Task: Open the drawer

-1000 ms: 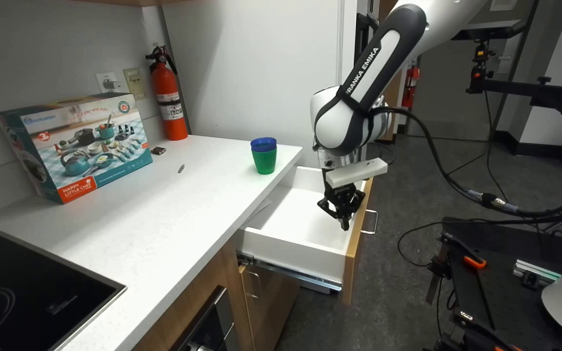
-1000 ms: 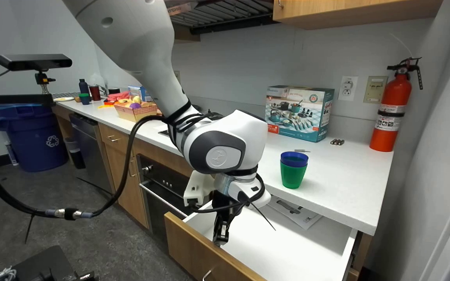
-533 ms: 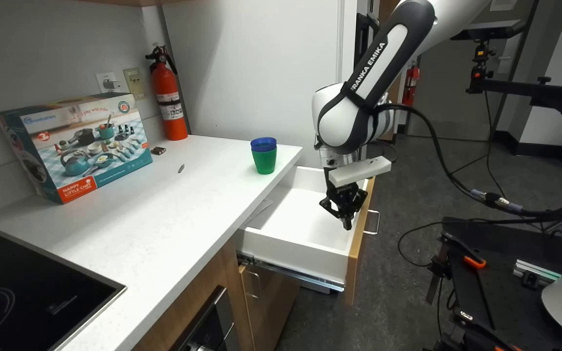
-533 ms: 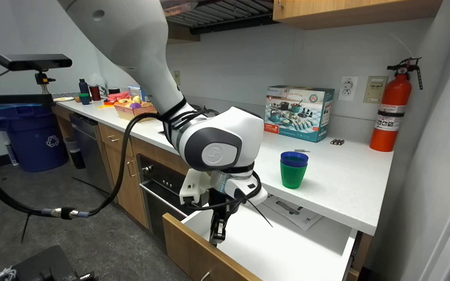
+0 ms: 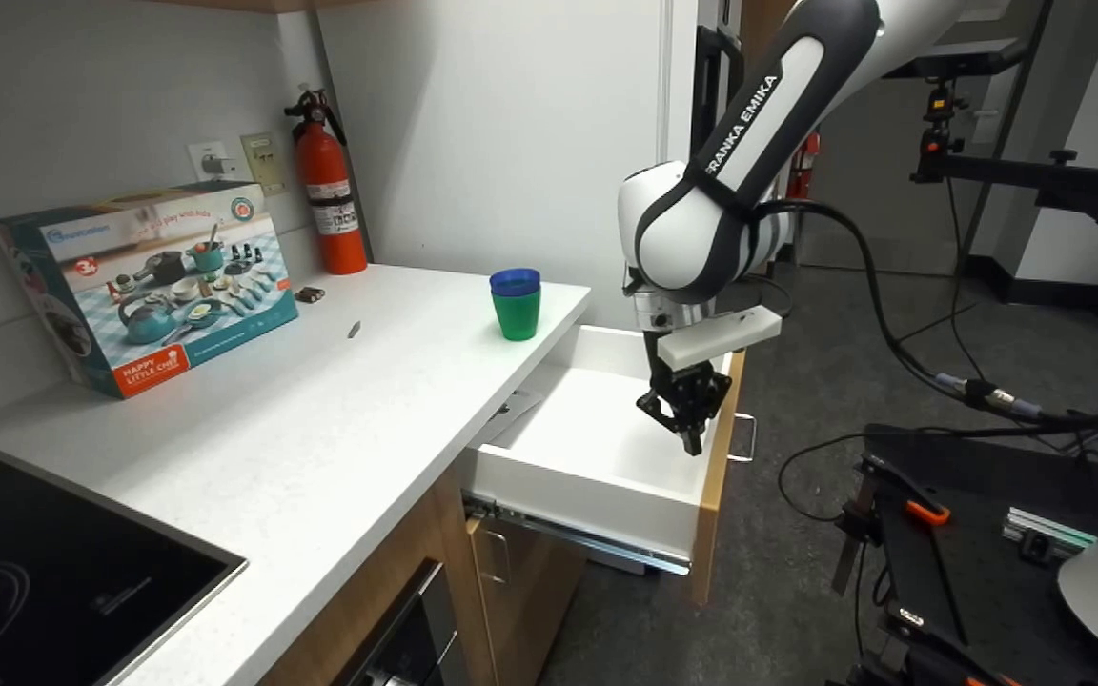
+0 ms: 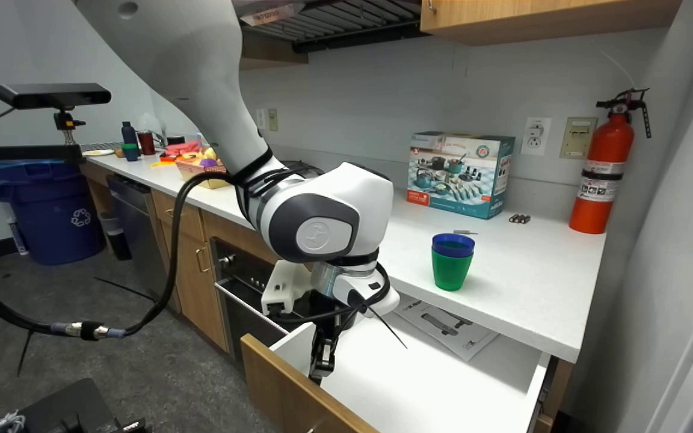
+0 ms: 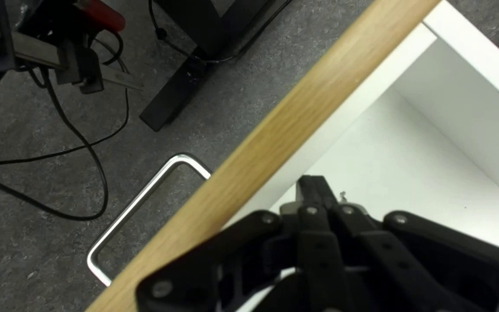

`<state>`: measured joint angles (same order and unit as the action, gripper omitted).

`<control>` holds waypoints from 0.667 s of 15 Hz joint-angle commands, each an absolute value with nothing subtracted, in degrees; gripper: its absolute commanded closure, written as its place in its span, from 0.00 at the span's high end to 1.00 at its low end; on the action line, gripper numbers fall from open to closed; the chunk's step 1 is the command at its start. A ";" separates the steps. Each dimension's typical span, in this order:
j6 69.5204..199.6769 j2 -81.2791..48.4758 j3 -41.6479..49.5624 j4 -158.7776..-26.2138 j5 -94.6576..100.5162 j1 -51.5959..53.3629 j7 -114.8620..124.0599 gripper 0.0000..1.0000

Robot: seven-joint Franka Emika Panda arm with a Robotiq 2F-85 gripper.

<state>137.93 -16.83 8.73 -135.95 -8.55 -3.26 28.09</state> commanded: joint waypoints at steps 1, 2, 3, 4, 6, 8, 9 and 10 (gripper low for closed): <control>137.32 -14.42 8.83 -138.19 -7.71 -2.51 28.40 0.00; 137.30 -14.34 8.81 -138.30 -7.66 -2.47 28.43 0.00; 137.33 -14.18 8.78 -138.47 -7.58 -2.38 28.51 0.00; 137.34 -14.06 8.75 -138.60 -7.46 -2.30 28.56 0.00; 137.31 -13.43 8.61 -139.34 -7.19 -2.07 28.43 0.00; 137.28 -12.84 8.44 -140.20 -7.03 -1.83 28.20 0.00; 137.26 -12.71 8.44 -140.64 -6.80 -1.63 28.28 0.00; 137.15 -12.49 8.38 -141.08 -6.69 -1.53 28.24 0.00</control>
